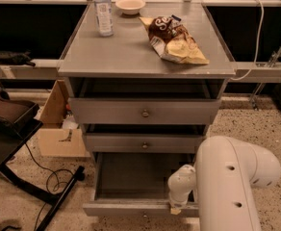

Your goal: Open bottom drawer

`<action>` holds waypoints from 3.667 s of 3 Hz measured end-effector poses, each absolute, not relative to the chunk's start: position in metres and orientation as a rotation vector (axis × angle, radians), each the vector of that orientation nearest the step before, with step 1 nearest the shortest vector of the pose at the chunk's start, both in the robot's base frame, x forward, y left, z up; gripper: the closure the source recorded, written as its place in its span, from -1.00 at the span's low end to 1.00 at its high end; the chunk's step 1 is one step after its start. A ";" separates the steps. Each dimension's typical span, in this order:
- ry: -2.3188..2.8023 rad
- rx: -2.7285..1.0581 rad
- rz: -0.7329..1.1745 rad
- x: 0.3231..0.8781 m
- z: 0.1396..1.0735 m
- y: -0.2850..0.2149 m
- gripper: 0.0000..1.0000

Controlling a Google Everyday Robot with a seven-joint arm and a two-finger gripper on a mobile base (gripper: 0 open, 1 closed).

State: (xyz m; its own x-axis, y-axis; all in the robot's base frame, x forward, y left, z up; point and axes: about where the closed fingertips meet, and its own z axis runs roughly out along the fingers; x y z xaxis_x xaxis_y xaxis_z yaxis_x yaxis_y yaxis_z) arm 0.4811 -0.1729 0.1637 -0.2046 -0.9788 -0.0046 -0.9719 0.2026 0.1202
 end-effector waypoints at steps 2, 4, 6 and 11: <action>-2.364 1.935 -0.202 0.464 0.161 -0.178 0.67; -2.364 1.935 -0.202 0.464 0.161 -0.178 -0.23; -2.363 1.935 -0.205 0.463 0.160 -0.178 -1.00; -2.348 1.831 -0.304 0.400 0.147 -0.178 0.36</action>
Offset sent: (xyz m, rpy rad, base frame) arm -0.0176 -0.0057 -0.0025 0.0233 0.0284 0.0063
